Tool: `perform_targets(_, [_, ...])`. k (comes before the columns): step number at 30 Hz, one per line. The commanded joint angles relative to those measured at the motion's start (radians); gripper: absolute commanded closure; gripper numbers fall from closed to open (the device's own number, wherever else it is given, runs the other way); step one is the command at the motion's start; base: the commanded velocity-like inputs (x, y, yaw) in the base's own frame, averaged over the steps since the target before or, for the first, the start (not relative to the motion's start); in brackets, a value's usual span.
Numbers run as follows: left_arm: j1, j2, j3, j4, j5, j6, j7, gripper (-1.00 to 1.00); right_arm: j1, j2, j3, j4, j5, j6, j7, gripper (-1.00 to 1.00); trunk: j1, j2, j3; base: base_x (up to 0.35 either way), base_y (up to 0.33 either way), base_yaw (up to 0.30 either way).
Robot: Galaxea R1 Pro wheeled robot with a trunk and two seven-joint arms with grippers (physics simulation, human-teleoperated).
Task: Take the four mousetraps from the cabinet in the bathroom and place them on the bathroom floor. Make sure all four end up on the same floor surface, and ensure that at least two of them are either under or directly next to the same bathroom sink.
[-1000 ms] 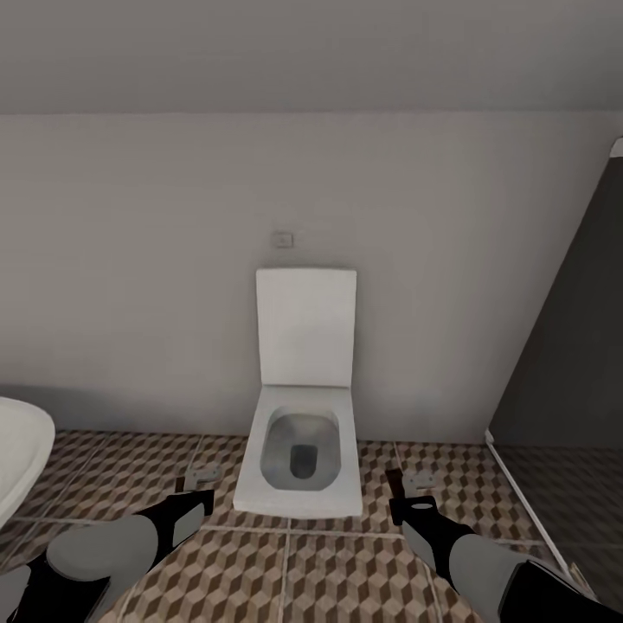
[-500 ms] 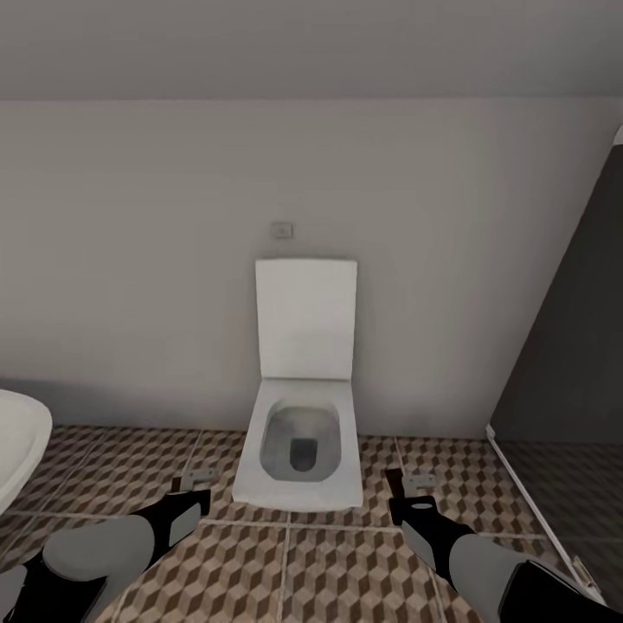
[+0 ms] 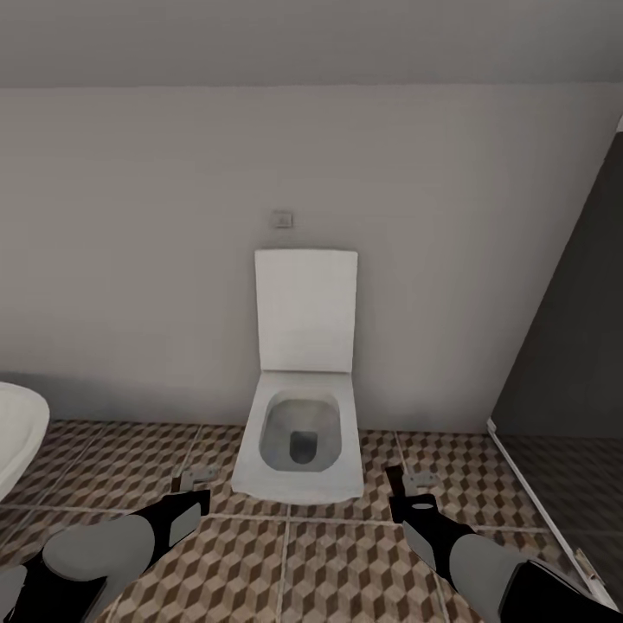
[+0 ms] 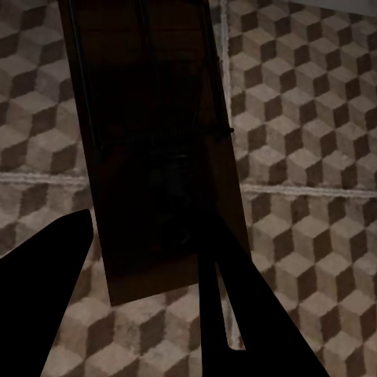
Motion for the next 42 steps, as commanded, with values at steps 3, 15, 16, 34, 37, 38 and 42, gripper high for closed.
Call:
perform_targets(3, [-0.001,0.001,-0.005,-0.004,-0.003,0.003,0.006,1.00,-0.001,0.000,0.009,-0.001,-0.007,-0.002,-0.005,1.00,0.011,-0.022,-0.010,0.000,0.000,0.000])
perform_targets(15, [-0.001,0.001,-0.005,-0.004,-0.003,0.005,0.004,1.00,-0.001,-0.002,0.008,-0.001,-0.007,-0.004,-0.005,1.00,0.057,-0.106,-0.048,0.000,0.000,0.000])
perform_targets(16, [-0.001,0.001,-0.005,-0.004,-0.003,0.007,0.004,1.00,-0.001,-0.002,0.008,-0.001,-0.007,-0.004,-0.005,1.00,0.061,-0.113,-0.051,0.005,0.000,0.000])
perform_targets(34, [-0.001,-0.001,-0.006,-0.005,-0.003,0.010,0.001,1.00,-0.001,-0.002,0.008,-0.001,-0.007,-0.004,-0.005,1.00,0.130,-0.239,-0.108,0.193,0.128,0.000])
perform_targets(37, [-0.001,-0.001,-0.006,-0.005,-0.003,0.009,0.001,1.00,-0.001,-0.002,0.008,-0.001,-0.007,-0.004,-0.005,1.00,0.142,-0.260,-0.117,0.029,0.016,0.000])
perform_targets(38, [-0.001,-0.001,-0.006,-0.005,-0.003,0.009,0.001,1.00,-0.001,-0.003,0.008,-0.001,-0.008,-0.004,-0.006,1.00,0.146,-0.267,-0.120,0.010,0.006,0.000])
perform_targets(42, [-0.001,-0.001,-0.006,-0.005,-0.003,0.008,0.001,1.00,-0.001,-0.005,0.007,-0.001,-0.011,-0.005,-0.005,1.00,0.147,-0.268,-0.135,0.004,0.002,-0.041])
